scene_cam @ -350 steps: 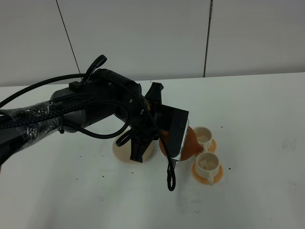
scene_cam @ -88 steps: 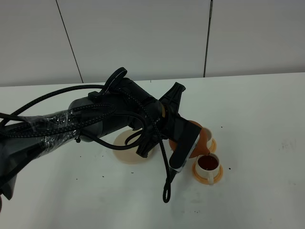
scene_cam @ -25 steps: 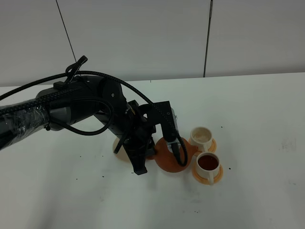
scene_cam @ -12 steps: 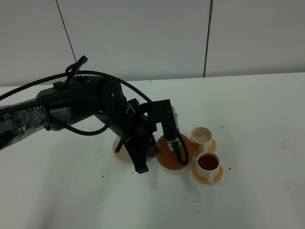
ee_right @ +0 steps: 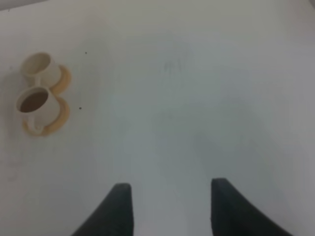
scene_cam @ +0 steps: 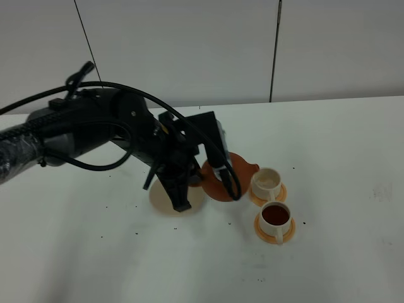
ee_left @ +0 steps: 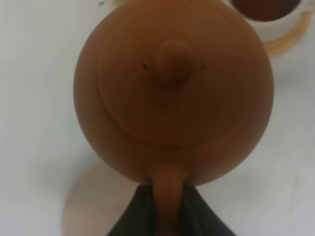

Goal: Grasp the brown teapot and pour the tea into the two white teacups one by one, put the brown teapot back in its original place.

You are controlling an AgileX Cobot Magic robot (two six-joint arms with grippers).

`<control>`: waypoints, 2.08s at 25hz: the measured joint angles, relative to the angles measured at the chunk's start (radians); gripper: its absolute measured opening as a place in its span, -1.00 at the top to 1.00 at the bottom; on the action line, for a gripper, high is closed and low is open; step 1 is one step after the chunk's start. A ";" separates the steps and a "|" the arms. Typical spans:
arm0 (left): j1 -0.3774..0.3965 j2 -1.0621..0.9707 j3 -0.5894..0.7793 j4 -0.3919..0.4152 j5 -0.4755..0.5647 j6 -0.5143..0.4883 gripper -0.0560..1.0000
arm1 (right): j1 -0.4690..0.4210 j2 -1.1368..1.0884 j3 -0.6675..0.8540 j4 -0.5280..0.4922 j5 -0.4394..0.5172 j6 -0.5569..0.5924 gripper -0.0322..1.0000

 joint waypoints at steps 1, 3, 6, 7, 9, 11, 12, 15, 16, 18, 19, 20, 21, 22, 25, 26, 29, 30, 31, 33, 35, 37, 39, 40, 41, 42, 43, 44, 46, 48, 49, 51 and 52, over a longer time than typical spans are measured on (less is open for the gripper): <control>0.012 -0.001 0.000 0.000 0.000 0.000 0.57 | 0.000 0.000 0.000 0.000 0.000 0.000 0.24; 0.033 0.000 0.000 0.001 -0.002 0.000 0.57 | 0.000 0.000 0.000 0.000 0.000 0.000 0.24; 0.052 0.000 0.000 0.006 -0.016 0.001 0.57 | 0.000 0.000 0.000 0.000 0.000 0.000 0.24; 0.056 0.000 0.000 0.013 -0.029 0.002 0.57 | 0.000 0.000 0.000 0.000 0.000 0.000 0.24; 0.058 0.000 0.000 0.027 -0.052 0.008 0.57 | 0.000 0.000 0.000 0.000 0.000 0.000 0.24; 0.058 0.000 0.000 0.033 -0.085 0.022 0.57 | 0.000 0.000 0.000 0.000 0.000 0.000 0.24; 0.058 0.000 0.000 0.033 -0.098 0.028 0.57 | 0.000 0.000 0.000 0.000 0.000 0.000 0.24; 0.058 0.001 0.000 0.033 -0.140 0.056 0.57 | 0.000 0.000 0.000 0.000 0.000 0.000 0.24; 0.058 0.006 0.000 0.033 -0.152 0.060 0.57 | 0.000 0.000 0.000 0.000 0.000 0.000 0.24; 0.055 0.016 0.000 0.036 -0.170 0.065 0.57 | 0.000 0.000 0.000 0.000 0.000 -0.001 0.24; 0.055 0.026 0.000 0.042 -0.175 0.067 0.57 | 0.000 0.000 0.000 0.000 0.000 -0.001 0.24; 0.053 0.035 0.000 0.047 -0.179 0.070 0.57 | 0.000 0.000 0.000 0.000 0.000 -0.001 0.24; 0.050 0.043 0.000 0.055 -0.182 0.075 0.57 | 0.000 0.000 0.000 0.000 0.000 -0.001 0.24; 0.045 0.051 0.000 0.065 -0.184 0.078 0.57 | 0.000 0.000 0.000 0.000 0.000 -0.001 0.24; 0.027 0.059 -0.007 0.104 -0.191 0.083 0.57 | 0.000 0.000 0.000 0.003 0.000 -0.001 0.24; 0.021 0.061 -0.016 0.111 -0.195 0.083 0.57 | 0.000 0.000 0.000 0.006 0.000 -0.001 0.24; 0.012 0.061 -0.031 0.136 -0.212 0.083 0.57 | 0.000 0.000 0.000 0.015 0.000 -0.001 0.24; 0.012 0.061 -0.032 0.145 -0.216 0.083 0.57 | 0.000 0.000 0.000 0.018 0.000 0.000 0.24; 0.011 0.065 -0.036 0.155 -0.216 0.083 0.58 | 0.000 0.000 0.000 0.019 0.000 0.000 0.24; 0.007 0.074 -0.039 0.182 -0.223 0.083 0.57 | 0.000 0.000 0.000 0.020 0.000 0.000 0.24; 0.001 0.092 -0.046 0.201 -0.228 0.083 0.57 | 0.000 0.000 0.000 0.022 0.000 0.000 0.24; -0.006 0.119 -0.067 0.210 -0.228 0.083 0.57 | 0.000 0.000 0.000 0.022 -0.001 0.000 0.24; -0.013 0.137 -0.092 0.211 -0.226 0.083 0.57 | 0.000 0.000 0.000 0.022 -0.001 0.000 0.24; -0.017 0.143 -0.104 0.214 -0.226 0.083 0.57 | 0.000 0.000 0.000 0.022 -0.001 0.000 0.24; -0.020 0.148 -0.113 0.221 -0.226 0.083 0.57 | 0.000 0.000 0.000 0.022 -0.001 0.000 0.24; -0.023 0.150 -0.120 0.232 -0.226 0.083 0.57 | 0.000 0.000 0.000 0.022 -0.001 0.000 0.24; -0.026 0.150 -0.123 0.248 -0.229 0.083 0.57 | 0.000 0.000 0.000 0.022 -0.001 0.000 0.24; -0.030 0.150 -0.124 0.263 -0.229 0.083 0.57 | 0.000 0.000 0.000 0.022 -0.001 0.000 0.24; -0.035 0.151 -0.129 0.303 -0.229 0.083 0.57 | 0.000 0.000 0.000 0.022 -0.001 0.000 0.24; -0.045 0.153 -0.129 0.345 -0.229 0.083 0.57 | 0.000 0.000 0.000 0.022 -0.001 -0.001 0.24; -0.051 0.154 -0.129 0.363 -0.229 0.083 0.57 | 0.000 0.000 0.000 0.022 -0.001 -0.001 0.24; -0.060 0.154 -0.129 0.396 -0.230 0.083 0.57 | 0.000 0.000 0.000 0.022 -0.001 -0.001 0.24; -0.062 0.154 -0.129 0.402 -0.234 0.083 0.57 | 0.000 0.000 0.000 0.022 -0.001 -0.001 0.24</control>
